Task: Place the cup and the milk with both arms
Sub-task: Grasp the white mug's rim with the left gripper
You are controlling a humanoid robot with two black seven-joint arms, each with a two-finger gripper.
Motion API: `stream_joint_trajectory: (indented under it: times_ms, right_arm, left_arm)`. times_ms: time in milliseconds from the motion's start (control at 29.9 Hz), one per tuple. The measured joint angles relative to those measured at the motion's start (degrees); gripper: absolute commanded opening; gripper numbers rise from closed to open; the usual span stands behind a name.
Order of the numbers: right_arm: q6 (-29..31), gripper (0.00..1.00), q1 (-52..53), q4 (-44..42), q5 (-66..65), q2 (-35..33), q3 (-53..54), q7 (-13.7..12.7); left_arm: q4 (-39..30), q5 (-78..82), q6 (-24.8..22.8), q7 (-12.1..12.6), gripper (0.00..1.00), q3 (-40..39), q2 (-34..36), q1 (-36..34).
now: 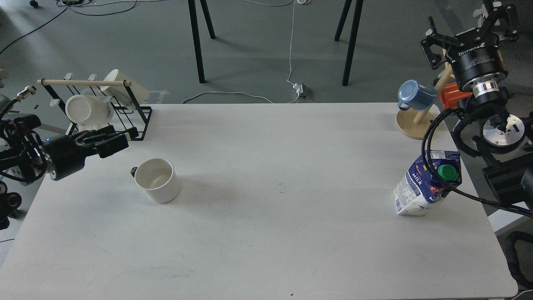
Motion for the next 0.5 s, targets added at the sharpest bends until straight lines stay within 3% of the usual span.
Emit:
stream_joint_trajectory:
  times_ms: [368,502]
  right_arm:
    - [0.0,0.99,0.0,0.0,0.0,0.0,0.0,0.0]
    - [0.0,0.99,0.0,0.0,0.0,0.0,0.0,0.0]
  left_arm:
    - [8.4,21.7,3.3,0.5,0.59,0.6,-8.4,-1.3]
    - [11.5,23.5,3.4,0.6,0.46,0.7,-11.1,-2.6]
